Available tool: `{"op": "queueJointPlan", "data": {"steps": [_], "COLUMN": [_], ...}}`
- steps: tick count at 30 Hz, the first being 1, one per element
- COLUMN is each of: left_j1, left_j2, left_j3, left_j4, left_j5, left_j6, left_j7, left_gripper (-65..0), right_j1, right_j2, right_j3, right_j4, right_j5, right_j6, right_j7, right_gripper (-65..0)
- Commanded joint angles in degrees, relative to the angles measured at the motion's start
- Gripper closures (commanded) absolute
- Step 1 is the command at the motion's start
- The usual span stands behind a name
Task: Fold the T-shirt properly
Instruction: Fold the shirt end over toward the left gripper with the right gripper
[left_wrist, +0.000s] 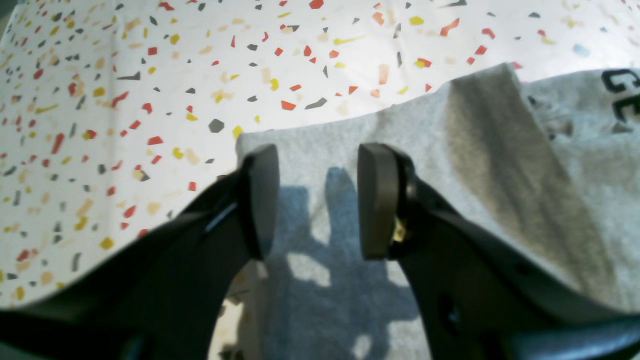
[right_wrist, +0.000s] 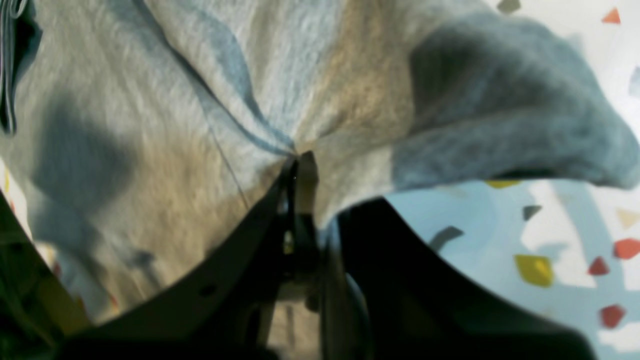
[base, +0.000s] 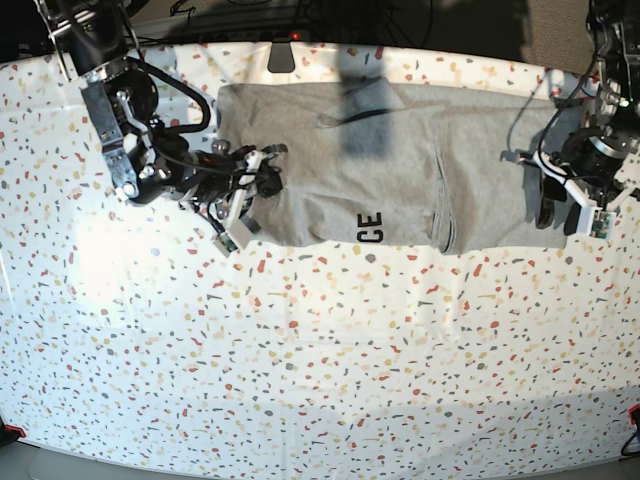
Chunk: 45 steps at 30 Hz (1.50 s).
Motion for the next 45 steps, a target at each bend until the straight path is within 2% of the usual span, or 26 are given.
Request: {"op": "queueJointPlan", "data": {"steps": [1,4,8,11,14,17,21,25,26,29,35,39,45], "left_j1": [-0.3,-0.3,-0.3,-0.3,-0.3,-0.3,-0.3,-0.3,-0.3,-0.3,-0.3,-0.3,-0.2], "left_j2": [-0.7,-0.7,-0.7,-0.7,-0.7,-0.7,-0.7,0.0,0.5,2.0,4.1,4.2,4.2], "left_j3": [-0.4,-0.4,-0.4,-0.4,-0.4,-0.3,-0.3,-0.3,-0.3,-0.3,-0.3,-0.3,-0.3], "left_j4": [0.9,0.9,0.9,-0.5,-4.5,-10.6,-18.6,-22.3,-22.6,-22.6,-22.6,-22.6,-22.6], "left_j5": [-0.1,-0.1,-0.1,-0.1,-0.1,-0.1,-0.1,-0.1,0.0,0.0,1.6,1.5,1.5], "left_j6": [0.2,0.2,0.2,0.2,0.2,0.2,-0.5,-8.4,-9.4,-10.1,-12.3,-12.3,-12.3], "left_j7": [-1.5,-1.5,-1.5,-1.6,-1.8,-4.8,-11.7,-12.9,-12.8,-12.7,-12.4,-11.8,-11.3], "left_gripper": [-25.6,-25.6,-25.6,-25.6,-25.6,-25.6,-25.5,-25.5,-25.5,-25.4,-25.3,-25.3,-25.3], "right_j1": [0.3,0.3,0.3,0.2,0.2,0.2,0.3,0.3,0.3,1.1,5.3,7.8,10.8], "right_j2": [2.1,4.7,8.5,11.0,11.9,10.9,6.4,0.0,-1.7,-6.7,-14.4,-19.3,-26.9], "right_j3": [1.3,3.8,4.8,4.8,4.8,4.7,4.2,1.9,1.4,-1.2,-10.4,-16.7,-22.0], "right_j4": [0.2,0.6,4.3,8.6,13.6,18.2,22.9,23.8,23.8,23.8,23.7,22.9,15.9], "right_j5": [-0.7,1.7,1.7,3.5,6.1,9.4,10.6,9.7,9.0,6.8,-1.2,-6.3,-10.9], "right_j6": [-0.3,-0.3,-0.5,-2.3,-3.9,-4.5,-5.0,-6.1,-6.2,-6.5,-11.8,-15.6,-18.1], "right_j7": [-2.4,-3.1,-4.6,-5.9,-6.9,-7.0,-6.6,-4.3,-3.7,-2.3,-1.5,-0.1,2.9], "right_gripper": [0.0,0.0,0.0,0.0,0.0,0.0,0.0,0.0,0.0,0.0,0.0,0.0,0.0]}}
